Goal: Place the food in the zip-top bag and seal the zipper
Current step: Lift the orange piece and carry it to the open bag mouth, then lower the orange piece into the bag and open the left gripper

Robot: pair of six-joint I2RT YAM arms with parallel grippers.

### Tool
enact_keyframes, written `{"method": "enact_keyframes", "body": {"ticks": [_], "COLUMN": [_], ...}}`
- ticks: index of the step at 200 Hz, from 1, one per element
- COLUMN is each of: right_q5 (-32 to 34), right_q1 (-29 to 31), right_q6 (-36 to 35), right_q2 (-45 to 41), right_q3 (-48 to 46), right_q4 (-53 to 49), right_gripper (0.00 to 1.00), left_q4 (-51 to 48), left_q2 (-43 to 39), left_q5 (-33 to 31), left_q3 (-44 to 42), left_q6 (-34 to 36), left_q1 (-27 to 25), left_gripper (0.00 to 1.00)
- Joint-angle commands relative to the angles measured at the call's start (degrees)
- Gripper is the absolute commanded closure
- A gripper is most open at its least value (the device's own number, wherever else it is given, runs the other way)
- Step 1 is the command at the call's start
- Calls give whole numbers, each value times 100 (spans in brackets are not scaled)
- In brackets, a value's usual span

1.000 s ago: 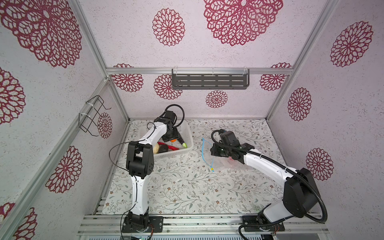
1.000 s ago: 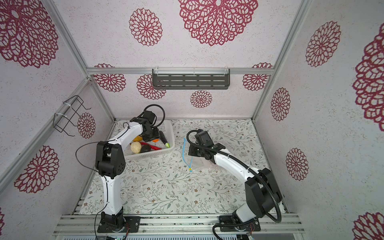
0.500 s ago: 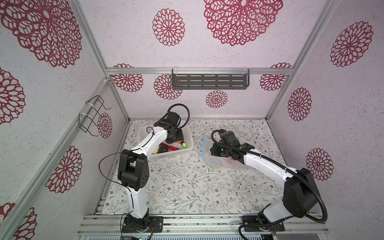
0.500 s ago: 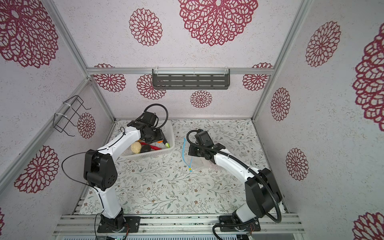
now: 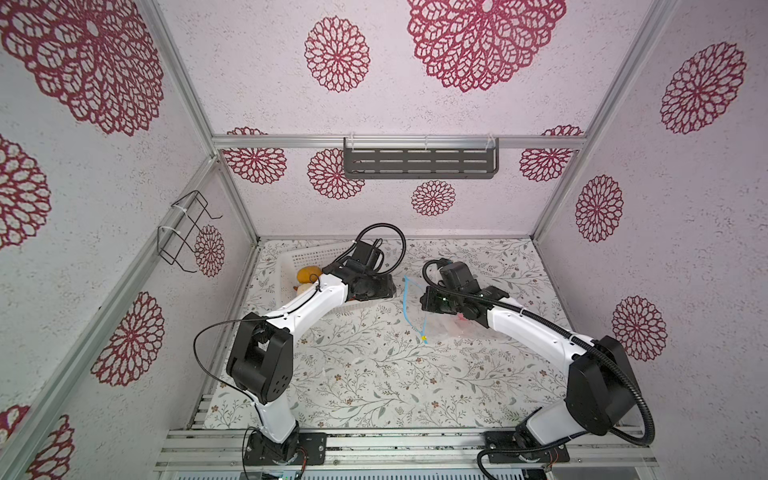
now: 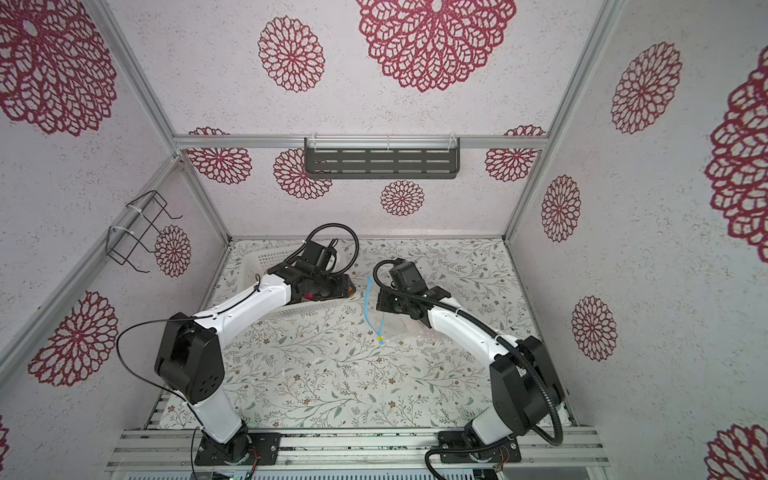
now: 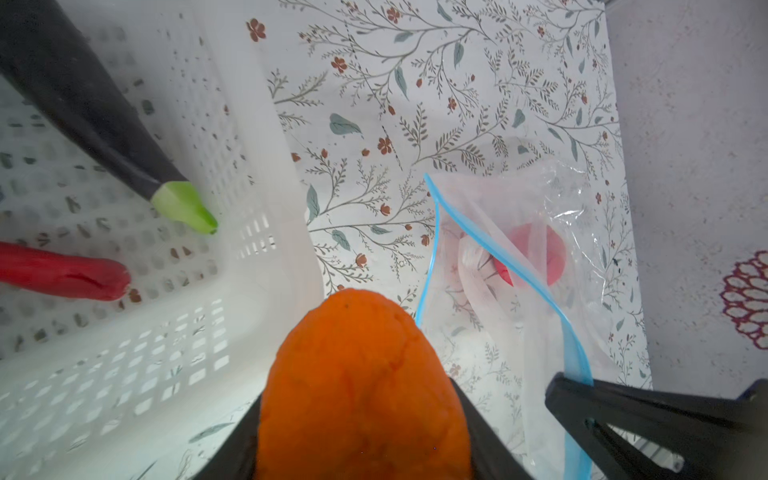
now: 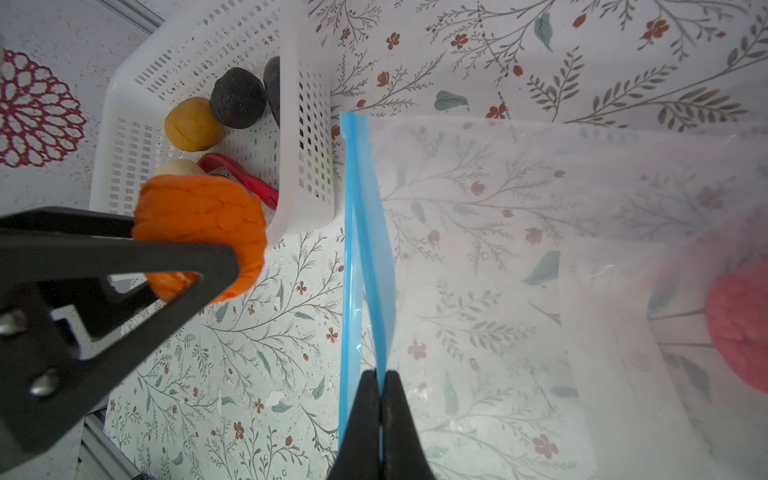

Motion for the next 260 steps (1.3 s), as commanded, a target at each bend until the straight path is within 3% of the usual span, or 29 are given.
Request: {"method": "enact_keyframes", "body": {"ticks": [1,62,260], "right_q5": [-112,-154,-167], "right_q1": [-33,-34,-35], "right_q6": [101,113,114], "right_q2": [-5,4,-36], "right_q3": [259,312,277], "right_q4": [111,103,114], "right_gripper": [100,100,100], "left_q4": [596,816,929], "left_q2": [-199,-51,422], "left_q5": [442,763,1130], "left_q3": [-70,-182,-321], "left_q6": [220,219,208], "left_q1": [-84,-322,-382], "left_gripper": [46,46,46]}}
